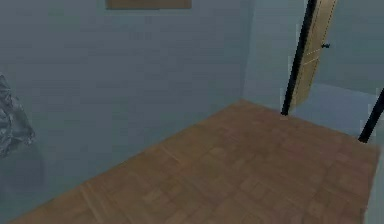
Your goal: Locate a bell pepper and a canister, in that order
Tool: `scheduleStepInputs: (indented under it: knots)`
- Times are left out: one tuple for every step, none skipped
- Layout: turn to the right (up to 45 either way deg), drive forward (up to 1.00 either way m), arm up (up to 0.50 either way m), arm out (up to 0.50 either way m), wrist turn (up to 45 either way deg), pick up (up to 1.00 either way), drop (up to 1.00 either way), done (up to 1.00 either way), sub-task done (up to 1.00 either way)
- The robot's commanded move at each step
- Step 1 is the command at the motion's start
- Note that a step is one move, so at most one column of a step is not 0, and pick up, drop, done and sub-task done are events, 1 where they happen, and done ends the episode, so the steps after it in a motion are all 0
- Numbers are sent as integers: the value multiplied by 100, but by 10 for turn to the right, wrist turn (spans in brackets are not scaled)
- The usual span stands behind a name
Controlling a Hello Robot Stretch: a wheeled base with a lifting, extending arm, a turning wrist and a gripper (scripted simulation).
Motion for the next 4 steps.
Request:
scheduleStepInputs:
  knots:
    - [0,30,0,0,0,0,0,0,0]
    - [390,0,0,0,0,0,0,0,0]
    - [0,100,0,0,0,0,0,0,0]
    - [30,0,0,0,0,0,0,0,0]
